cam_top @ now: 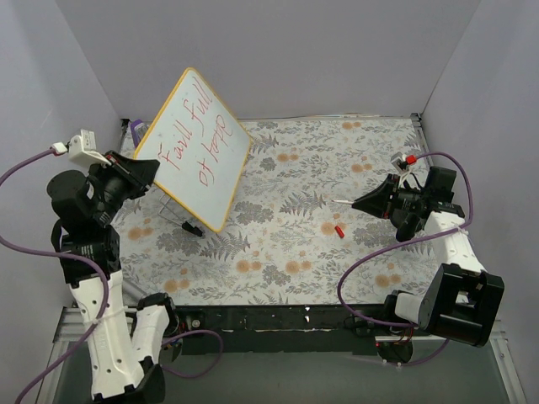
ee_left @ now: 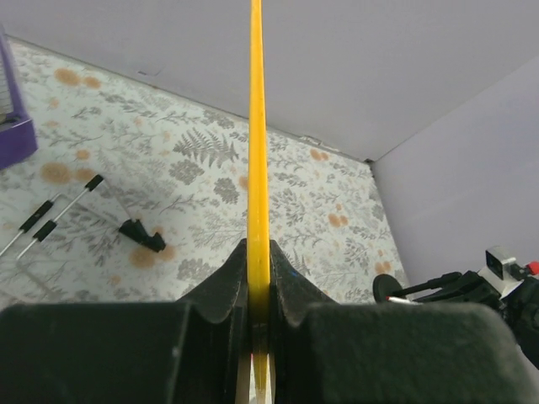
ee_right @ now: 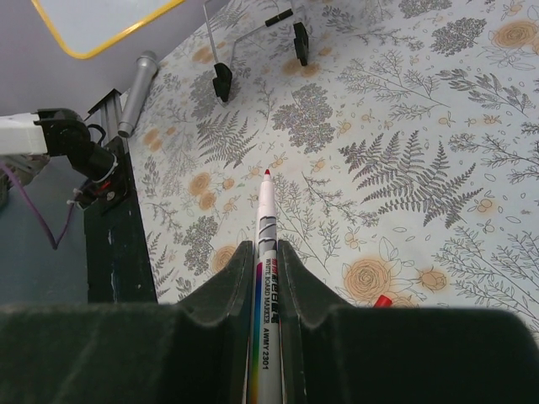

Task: Write a sentence on the whiteboard
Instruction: Pick up the whiteboard from the whiteboard stand, then put down the whiteboard on the whiteboard stand.

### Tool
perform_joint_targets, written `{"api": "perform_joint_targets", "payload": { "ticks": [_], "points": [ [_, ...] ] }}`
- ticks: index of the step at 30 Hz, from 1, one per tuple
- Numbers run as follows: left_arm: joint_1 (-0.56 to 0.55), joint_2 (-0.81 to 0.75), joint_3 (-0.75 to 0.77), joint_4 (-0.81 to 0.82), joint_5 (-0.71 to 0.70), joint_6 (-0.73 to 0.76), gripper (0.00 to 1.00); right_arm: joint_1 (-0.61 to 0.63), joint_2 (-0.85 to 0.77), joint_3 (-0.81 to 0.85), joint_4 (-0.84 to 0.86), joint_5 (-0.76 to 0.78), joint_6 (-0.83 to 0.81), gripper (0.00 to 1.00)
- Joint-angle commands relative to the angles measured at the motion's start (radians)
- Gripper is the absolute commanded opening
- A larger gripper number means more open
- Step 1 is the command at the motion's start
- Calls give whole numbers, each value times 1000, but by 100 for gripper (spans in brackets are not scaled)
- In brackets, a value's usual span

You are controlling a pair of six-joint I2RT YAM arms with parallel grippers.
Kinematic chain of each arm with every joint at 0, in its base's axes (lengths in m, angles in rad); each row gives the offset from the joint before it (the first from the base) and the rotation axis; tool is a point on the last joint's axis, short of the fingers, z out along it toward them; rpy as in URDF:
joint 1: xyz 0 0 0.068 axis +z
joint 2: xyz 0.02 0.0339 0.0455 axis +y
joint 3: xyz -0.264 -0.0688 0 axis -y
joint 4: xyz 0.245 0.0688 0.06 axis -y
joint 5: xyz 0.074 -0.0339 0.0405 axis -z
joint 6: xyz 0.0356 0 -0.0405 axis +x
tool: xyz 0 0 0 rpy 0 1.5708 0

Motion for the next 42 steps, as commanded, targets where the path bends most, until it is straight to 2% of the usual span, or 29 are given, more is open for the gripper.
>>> {"api": "perform_joint_targets", "payload": {
  "ticks": [1,3,5,9,21,26,30,42],
  "points": [
    [3,-27,237,-194,-122,95,0,6,-34,19,40,-34,13,1],
    [3,-24,322,-319,-175,156,0,8,-41,19,41,-37,13,1],
    [-1,-38,342,-363,-239,173,0,8,-46,18,44,-38,16,1],
    [-1,-49,344,-432,-279,175,0,8,-52,13,52,-34,24,1],
    [0,-95,201,-518,-321,163,0,9,-44,16,54,-32,24,1],
    [0,-105,95,-487,-345,175,0,12,-43,18,54,-32,22,1],
    [3,-110,11,-387,-340,170,0,11,-40,16,54,-28,24,1],
    [2,-30,-146,-177,-248,230,0,12,-27,18,52,-22,24,1]
  ]
}}
